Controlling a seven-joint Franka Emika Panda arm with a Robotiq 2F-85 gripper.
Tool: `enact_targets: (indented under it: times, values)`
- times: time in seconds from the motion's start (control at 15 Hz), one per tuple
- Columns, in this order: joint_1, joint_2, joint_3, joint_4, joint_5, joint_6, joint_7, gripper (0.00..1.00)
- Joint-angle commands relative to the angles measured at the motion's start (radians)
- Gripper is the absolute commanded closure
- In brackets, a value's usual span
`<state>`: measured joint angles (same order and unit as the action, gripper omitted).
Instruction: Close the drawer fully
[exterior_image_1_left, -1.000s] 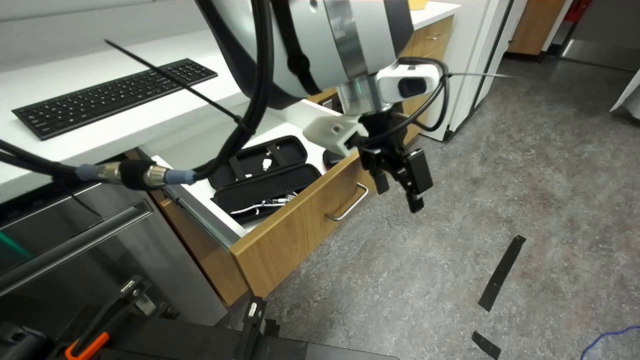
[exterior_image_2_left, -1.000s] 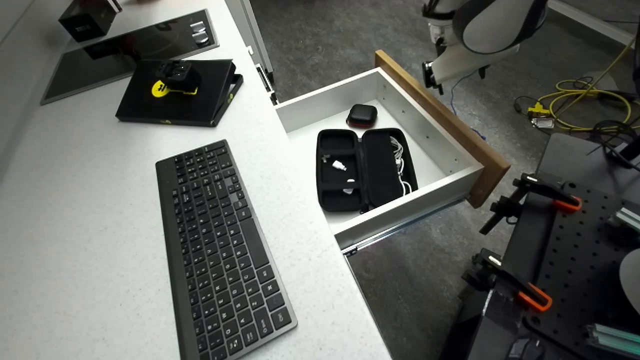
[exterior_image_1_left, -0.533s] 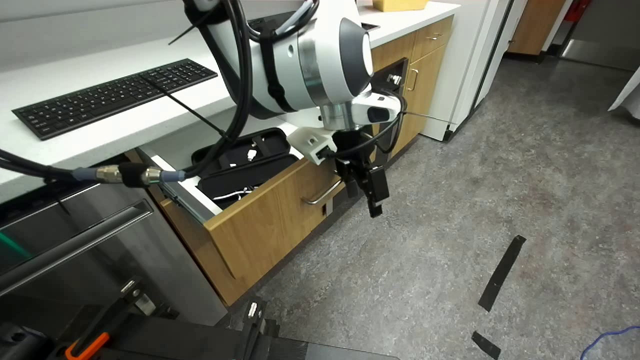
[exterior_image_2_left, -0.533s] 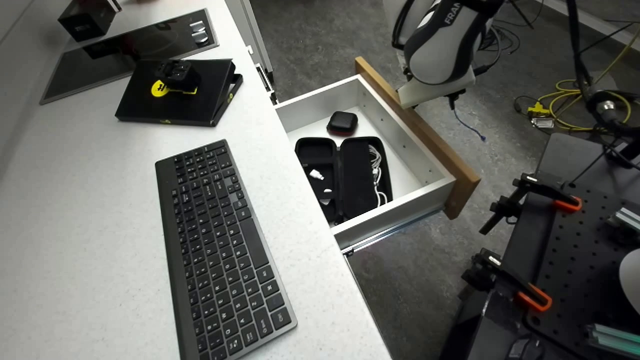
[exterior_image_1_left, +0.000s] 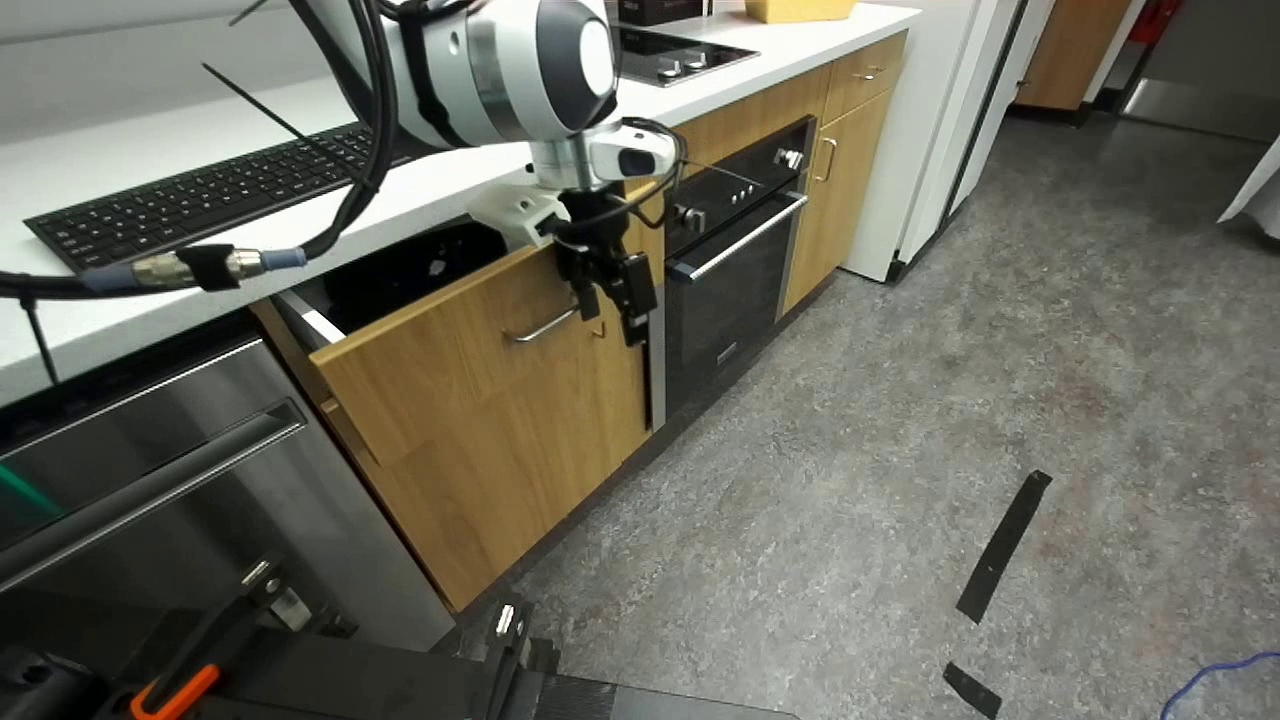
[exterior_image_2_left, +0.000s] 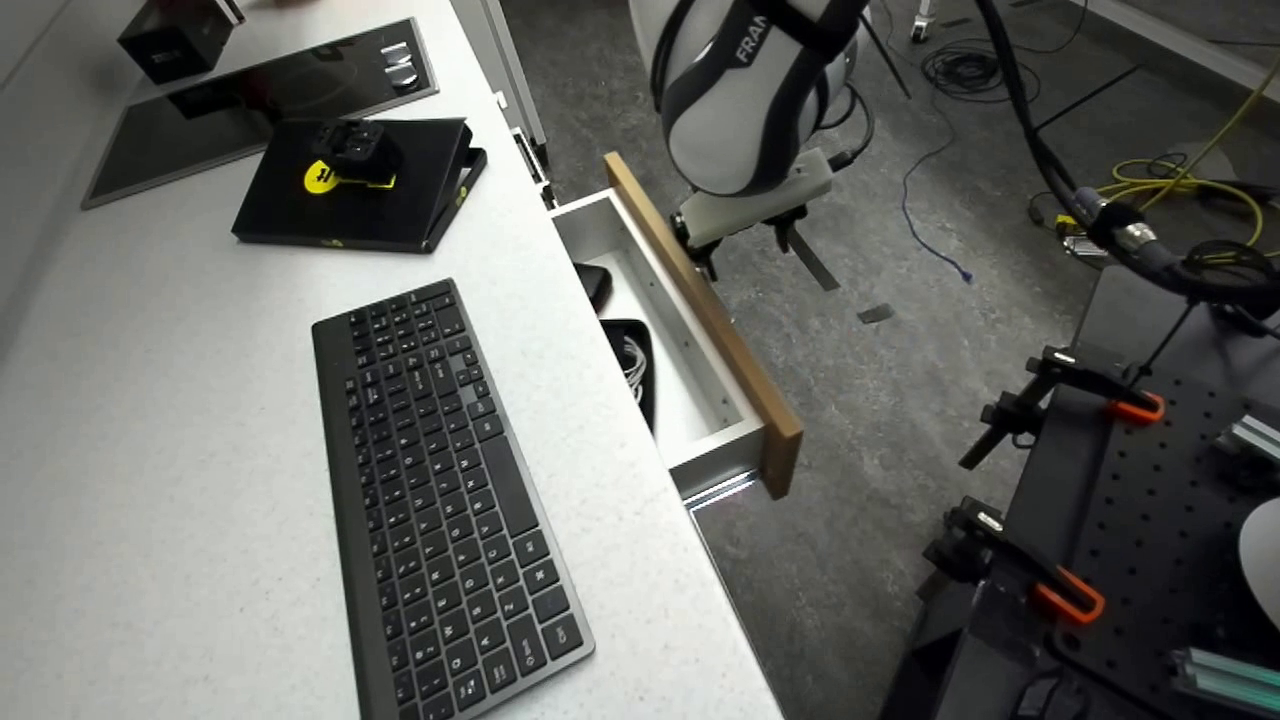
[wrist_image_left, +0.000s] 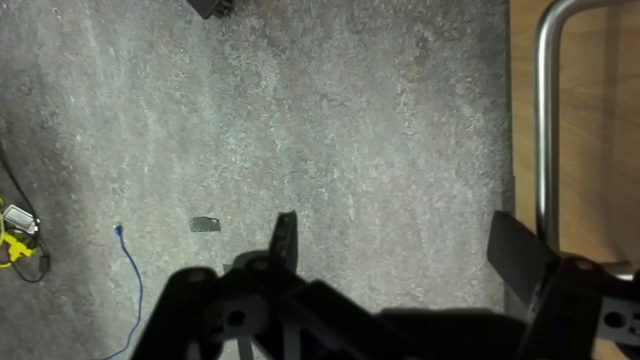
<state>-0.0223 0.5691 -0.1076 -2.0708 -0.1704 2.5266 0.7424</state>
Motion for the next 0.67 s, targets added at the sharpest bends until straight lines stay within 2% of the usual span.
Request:
enact_targets:
  times: [0.0, 0.33, 0.53, 0.6]
  values:
    - [0.077, 0.090, 0.039, 0.163, 0.076, -0.105, -0.058, 0.00]
    - [0.147, 0.134, 0.050, 0.255, 0.078, -0.157, -0.074, 0.00]
    - [0.140, 0.099, 0.051, 0.208, 0.088, -0.147, -0.103, 0.00]
    - [0.167, 0.118, 0.029, 0.213, 0.068, -0.127, -0.064, 0.00]
